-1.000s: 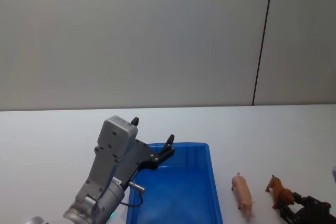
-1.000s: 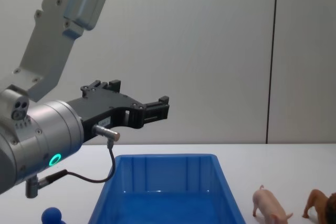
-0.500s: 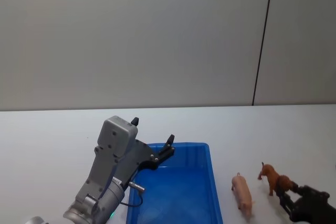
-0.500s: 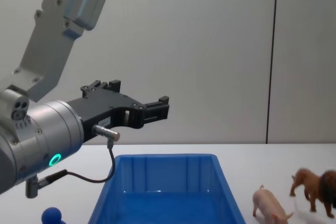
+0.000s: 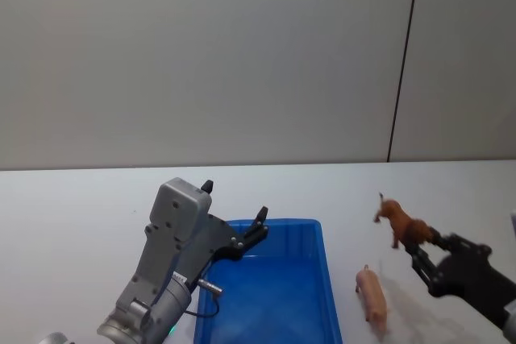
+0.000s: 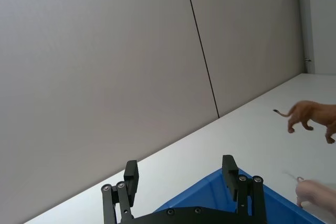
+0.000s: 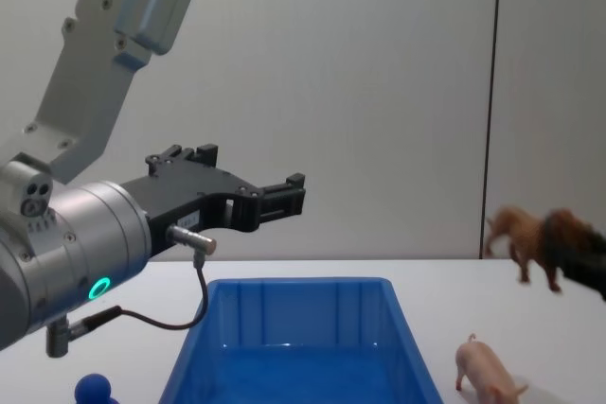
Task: Pick up the two dolls from the table and place them into the box.
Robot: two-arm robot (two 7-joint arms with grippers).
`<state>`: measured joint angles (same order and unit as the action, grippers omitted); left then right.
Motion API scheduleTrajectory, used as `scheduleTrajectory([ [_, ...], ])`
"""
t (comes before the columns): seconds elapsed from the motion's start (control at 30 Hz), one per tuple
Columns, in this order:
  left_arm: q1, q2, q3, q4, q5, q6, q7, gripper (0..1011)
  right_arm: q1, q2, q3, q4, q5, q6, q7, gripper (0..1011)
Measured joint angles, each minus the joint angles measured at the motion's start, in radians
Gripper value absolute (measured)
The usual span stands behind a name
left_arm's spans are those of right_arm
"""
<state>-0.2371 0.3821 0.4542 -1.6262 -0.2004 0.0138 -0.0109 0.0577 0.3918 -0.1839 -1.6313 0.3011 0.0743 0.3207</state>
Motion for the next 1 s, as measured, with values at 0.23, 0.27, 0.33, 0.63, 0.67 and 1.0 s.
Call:
scheduleTrajectory([
  [0.23,0.000,0.000,0.000,0.000,0.000,0.000,0.000,1003,0.049,-0.023,-0.015,-0.015,-0.016,0.004,0.060,348],
  [0.27,0.000,0.000,0.000,0.000,0.000,0.000,0.000,1003,0.054,-0.026,-0.018,-0.015,-0.018,0.007,0.070,347],
  [0.33,0.000,0.000,0.000,0.000,0.000,0.000,0.000,1003,0.070,-0.035,-0.024,-0.015,-0.022,0.017,0.093,347],
  [0.63,0.000,0.000,0.000,0.000,0.000,0.000,0.000,1003,0.136,-0.084,-0.063,0.009,-0.041,0.089,0.182,361],
  [0.67,0.000,0.000,0.000,0.000,0.000,0.000,0.000,1003,0.142,-0.090,-0.068,0.014,-0.043,0.095,0.190,373],
  [1.0,0.000,0.000,0.000,0.000,0.000,0.000,0.000,1003,0.188,-0.130,-0.104,0.066,-0.069,0.153,0.243,690],
])
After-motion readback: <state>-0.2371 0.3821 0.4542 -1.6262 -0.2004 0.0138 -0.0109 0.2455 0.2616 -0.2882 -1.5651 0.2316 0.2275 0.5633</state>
